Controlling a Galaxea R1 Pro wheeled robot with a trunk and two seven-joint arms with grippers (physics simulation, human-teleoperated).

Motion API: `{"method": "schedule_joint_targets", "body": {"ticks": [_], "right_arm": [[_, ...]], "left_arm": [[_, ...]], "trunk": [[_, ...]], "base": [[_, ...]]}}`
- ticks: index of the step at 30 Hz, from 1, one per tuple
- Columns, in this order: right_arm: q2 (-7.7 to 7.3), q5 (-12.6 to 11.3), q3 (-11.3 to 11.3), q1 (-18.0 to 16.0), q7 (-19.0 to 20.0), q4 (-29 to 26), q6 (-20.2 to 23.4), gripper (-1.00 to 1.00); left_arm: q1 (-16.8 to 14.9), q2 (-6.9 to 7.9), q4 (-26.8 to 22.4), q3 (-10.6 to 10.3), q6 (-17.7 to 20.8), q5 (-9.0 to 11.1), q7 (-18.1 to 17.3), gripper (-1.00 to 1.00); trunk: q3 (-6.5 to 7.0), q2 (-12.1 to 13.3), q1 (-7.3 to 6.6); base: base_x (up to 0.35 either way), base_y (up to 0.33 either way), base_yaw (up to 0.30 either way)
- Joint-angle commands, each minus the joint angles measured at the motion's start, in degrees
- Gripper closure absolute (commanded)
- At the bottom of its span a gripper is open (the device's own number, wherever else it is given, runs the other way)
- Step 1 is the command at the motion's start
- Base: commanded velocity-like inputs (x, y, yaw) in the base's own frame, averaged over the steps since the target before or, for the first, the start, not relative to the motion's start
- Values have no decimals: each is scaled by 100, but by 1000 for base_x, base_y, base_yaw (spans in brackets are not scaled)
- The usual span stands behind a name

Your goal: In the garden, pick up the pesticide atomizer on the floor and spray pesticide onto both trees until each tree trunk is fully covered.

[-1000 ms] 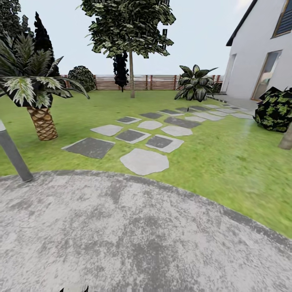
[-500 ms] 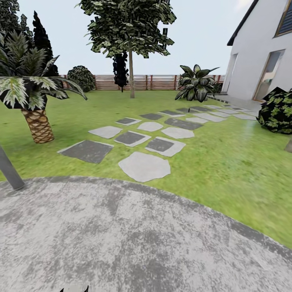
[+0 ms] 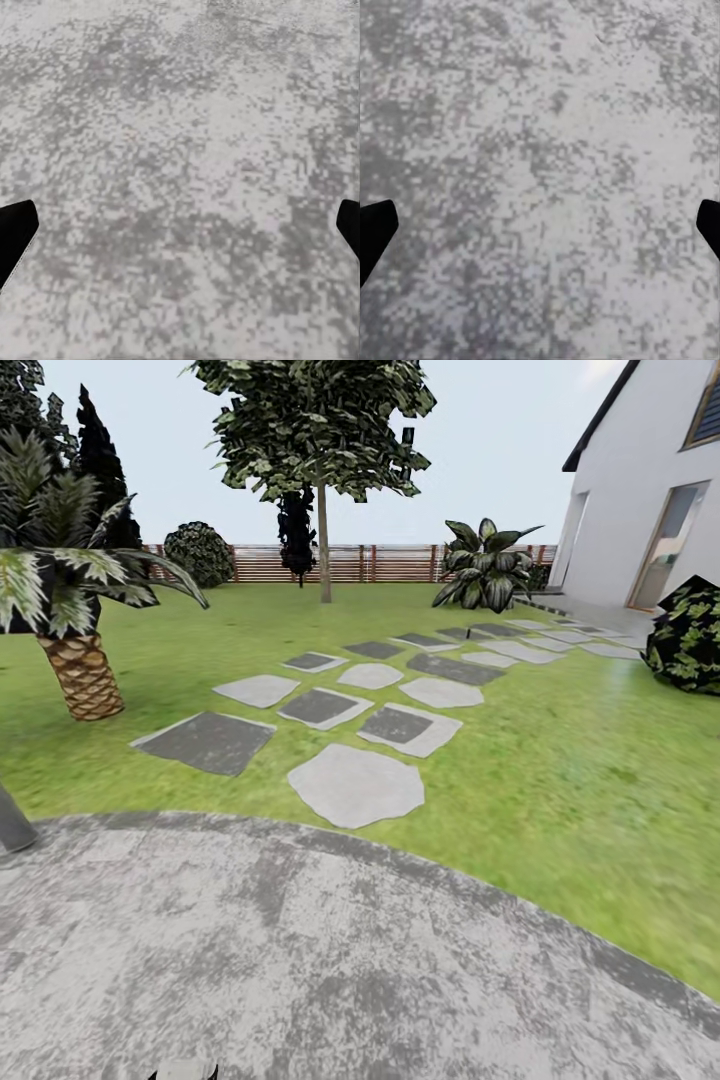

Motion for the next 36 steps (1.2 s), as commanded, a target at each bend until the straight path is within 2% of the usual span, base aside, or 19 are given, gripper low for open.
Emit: {"method": "schedule_joint_targets", "body": {"ticks": [1, 36], "right_arm": [[-3, 12, 12, -3, -3, 4, -18, -100], [5, 13, 21, -3, -3, 4, -15, -100]], "left_arm": [[-3, -1, 5, 11, -18, 6, 1, -100], [-3, 0, 5, 11, -18, 3, 1, -100]], "trunk": [[-5, -2, 2], [-5, -2, 2]], "base": [[339, 0, 0], [339, 0, 0]]}}
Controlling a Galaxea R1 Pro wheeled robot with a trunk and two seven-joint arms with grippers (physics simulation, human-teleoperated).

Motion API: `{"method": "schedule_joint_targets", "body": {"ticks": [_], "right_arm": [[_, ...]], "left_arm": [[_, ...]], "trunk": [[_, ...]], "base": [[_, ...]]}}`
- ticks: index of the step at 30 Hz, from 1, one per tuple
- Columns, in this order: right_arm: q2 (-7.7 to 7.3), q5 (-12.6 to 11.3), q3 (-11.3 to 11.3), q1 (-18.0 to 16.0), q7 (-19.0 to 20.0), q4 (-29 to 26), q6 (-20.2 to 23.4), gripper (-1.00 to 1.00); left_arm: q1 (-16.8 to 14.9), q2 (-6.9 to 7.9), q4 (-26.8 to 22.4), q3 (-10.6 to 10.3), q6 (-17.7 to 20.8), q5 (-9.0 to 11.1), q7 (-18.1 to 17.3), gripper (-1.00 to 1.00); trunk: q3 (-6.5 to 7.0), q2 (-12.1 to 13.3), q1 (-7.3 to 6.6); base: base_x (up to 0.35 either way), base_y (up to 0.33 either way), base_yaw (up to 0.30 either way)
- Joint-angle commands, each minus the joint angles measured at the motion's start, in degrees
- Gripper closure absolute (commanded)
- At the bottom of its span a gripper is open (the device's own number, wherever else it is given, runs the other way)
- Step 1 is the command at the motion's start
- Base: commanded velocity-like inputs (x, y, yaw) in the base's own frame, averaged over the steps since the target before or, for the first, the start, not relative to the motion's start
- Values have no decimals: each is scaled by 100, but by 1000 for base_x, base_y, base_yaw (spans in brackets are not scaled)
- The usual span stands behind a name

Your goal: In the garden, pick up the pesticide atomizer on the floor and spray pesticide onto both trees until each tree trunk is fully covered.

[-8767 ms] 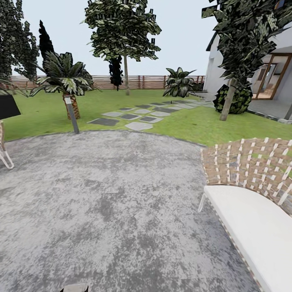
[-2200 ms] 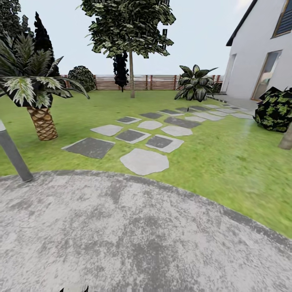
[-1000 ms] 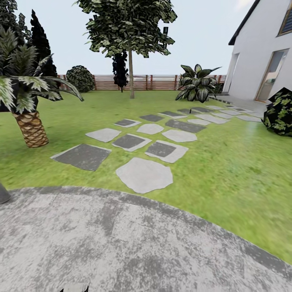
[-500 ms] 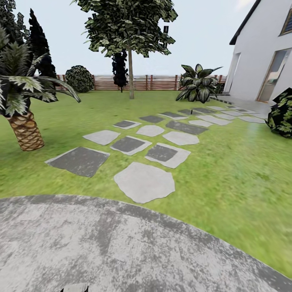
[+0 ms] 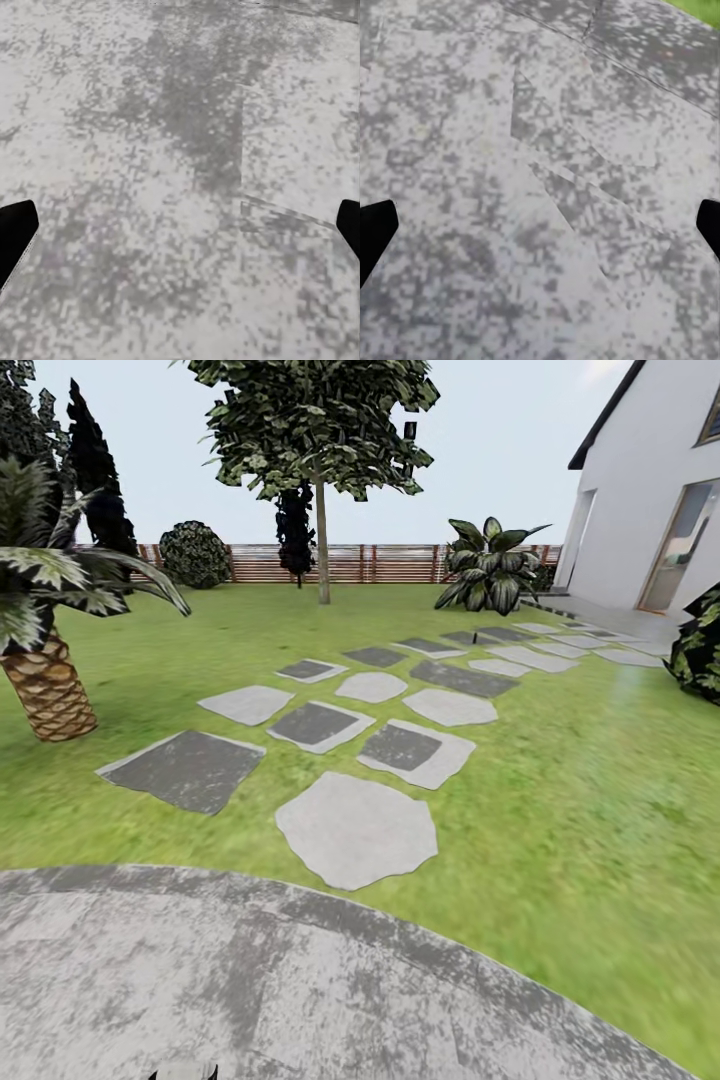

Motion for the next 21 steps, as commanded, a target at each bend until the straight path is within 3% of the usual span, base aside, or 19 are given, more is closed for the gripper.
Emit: {"method": "schedule_joint_targets", "body": {"ticks": [1, 21], "right_arm": [[-3, 10, 13, -3, -3, 4, -16, -100], [1, 5, 5, -2, -3, -2, -17, -100]], "left_arm": [[-3, -2, 5, 10, -18, 5, 1, -100], [-3, 0, 5, 10, -18, 4, 1, -100]], "trunk": [[-5, -2, 2], [-5, -2, 2]], "base": [[339, 0, 0], [339, 0, 0]]}}
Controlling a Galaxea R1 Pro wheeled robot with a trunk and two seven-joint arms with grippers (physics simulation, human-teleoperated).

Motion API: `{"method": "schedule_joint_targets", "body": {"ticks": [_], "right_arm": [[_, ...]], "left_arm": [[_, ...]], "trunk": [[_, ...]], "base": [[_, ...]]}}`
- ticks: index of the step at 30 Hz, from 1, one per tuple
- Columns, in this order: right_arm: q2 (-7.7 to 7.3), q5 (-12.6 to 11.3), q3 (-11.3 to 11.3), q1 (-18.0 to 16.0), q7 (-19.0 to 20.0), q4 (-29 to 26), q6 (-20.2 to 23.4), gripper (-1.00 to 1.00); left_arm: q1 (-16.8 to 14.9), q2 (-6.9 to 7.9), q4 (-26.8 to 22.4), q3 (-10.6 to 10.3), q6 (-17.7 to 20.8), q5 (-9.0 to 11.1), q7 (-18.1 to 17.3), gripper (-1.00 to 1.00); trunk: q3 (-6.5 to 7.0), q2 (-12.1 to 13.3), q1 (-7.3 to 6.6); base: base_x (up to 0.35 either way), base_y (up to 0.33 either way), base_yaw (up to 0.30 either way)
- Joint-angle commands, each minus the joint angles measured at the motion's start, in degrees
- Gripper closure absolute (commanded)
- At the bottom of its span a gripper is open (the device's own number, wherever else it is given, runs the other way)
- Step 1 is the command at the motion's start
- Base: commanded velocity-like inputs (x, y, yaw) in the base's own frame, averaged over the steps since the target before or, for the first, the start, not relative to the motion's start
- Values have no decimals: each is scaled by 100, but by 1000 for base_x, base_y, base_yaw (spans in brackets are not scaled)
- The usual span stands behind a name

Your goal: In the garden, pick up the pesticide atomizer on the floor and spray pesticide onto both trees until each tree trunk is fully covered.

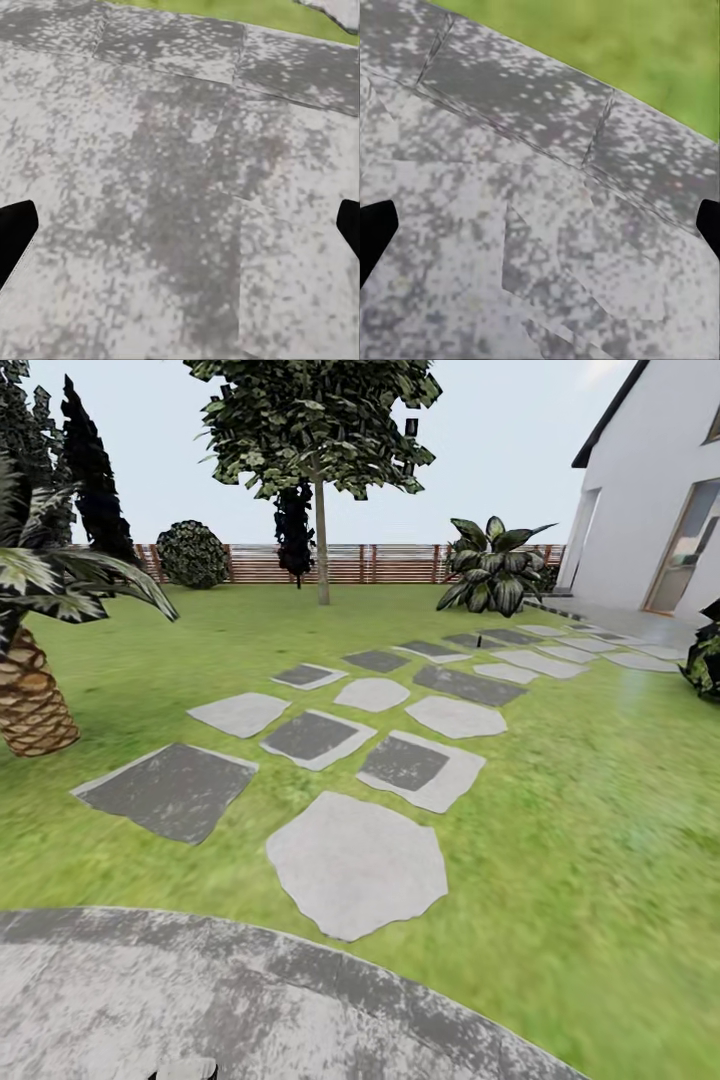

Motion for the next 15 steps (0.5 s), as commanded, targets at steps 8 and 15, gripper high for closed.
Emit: {"method": "schedule_joint_targets", "body": {"ticks": [8, 15], "right_arm": [[3, 10, 12, -3, -3, 10, -17, -100], [4, 10, 17, -4, -3, 10, -17, -100]], "left_arm": [[-3, -3, 5, 10, -18, 9, 1, -100], [-3, -3, 11, 10, -18, 10, 1, -100]], "trunk": [[-5, -2, 2], [-5, -2, 2]], "base": [[339, 0, -55], [339, 0, -244]]}}
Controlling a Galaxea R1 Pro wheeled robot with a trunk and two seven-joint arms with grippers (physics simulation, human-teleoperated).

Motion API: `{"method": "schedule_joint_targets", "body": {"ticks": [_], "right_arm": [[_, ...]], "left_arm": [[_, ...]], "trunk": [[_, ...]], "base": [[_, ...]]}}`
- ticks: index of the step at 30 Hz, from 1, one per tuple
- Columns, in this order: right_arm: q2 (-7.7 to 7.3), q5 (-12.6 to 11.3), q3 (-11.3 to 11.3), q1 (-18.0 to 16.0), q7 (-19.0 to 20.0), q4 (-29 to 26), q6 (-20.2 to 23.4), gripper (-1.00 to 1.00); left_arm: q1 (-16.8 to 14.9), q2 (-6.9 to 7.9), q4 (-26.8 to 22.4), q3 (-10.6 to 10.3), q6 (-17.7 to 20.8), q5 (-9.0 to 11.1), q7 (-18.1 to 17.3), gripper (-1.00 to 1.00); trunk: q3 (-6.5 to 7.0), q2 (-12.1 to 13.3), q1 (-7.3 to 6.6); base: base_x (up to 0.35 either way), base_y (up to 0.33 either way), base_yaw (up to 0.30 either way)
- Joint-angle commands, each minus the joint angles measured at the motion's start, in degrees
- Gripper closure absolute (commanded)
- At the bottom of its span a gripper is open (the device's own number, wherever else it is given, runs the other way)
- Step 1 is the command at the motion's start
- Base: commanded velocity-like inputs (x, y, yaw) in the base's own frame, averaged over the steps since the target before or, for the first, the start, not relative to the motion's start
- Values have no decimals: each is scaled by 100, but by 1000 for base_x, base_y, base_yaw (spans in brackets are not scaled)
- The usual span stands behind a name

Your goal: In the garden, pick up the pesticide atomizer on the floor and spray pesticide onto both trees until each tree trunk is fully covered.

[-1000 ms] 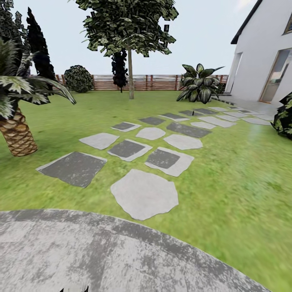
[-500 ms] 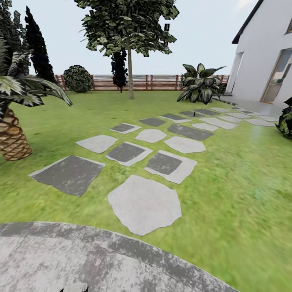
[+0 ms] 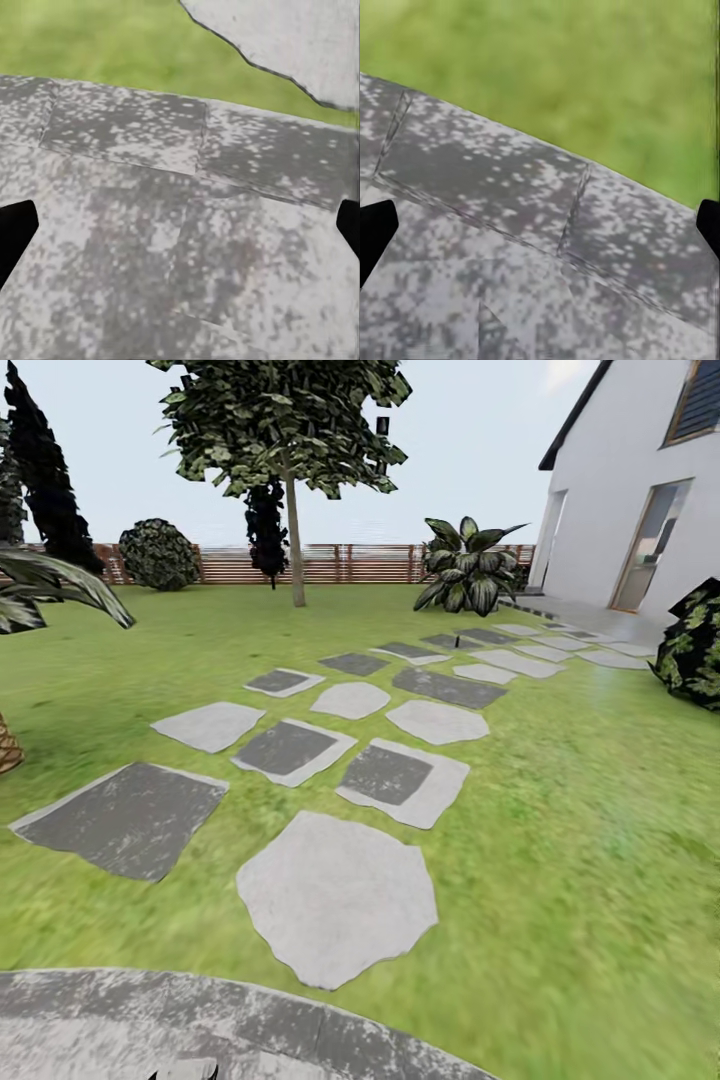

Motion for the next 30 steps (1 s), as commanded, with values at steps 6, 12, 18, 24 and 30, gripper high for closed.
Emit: {"method": "schedule_joint_targets", "body": {"ticks": [6, 12, 18, 24, 30], "right_arm": [[2, 10, 10, -3, -3, 6, -18, -100], [-3, 10, 8, -3, -3, 6, -21, -100], [-4, 16, 12, -3, -3, 6, -17, -100], [-4, 15, 9, -3, -3, 6, -15, -100], [-4, 11, 8, -3, -3, 6, -15, -100]], "left_arm": [[-2, -1, 2, 12, -18, 6, 1, -100], [-2, -1, 0, 12, -18, 6, 1, -100], [-2, -1, -3, 8, -18, 2, 1, -100], [-2, -1, -13, 11, -19, 4, 1, -100], [-2, -1, -18, 11, -18, 0, 1, -100]], "trunk": [[-5, -2, 2], [-5, -2, 2], [-5, -2, 2], [-5, -2, 2], [-5, -2, 2]], "base": [[339, 0, -84], [339, 0, -5], [339, 0, 0], [339, 0, 0], [339, 0, 0]]}}
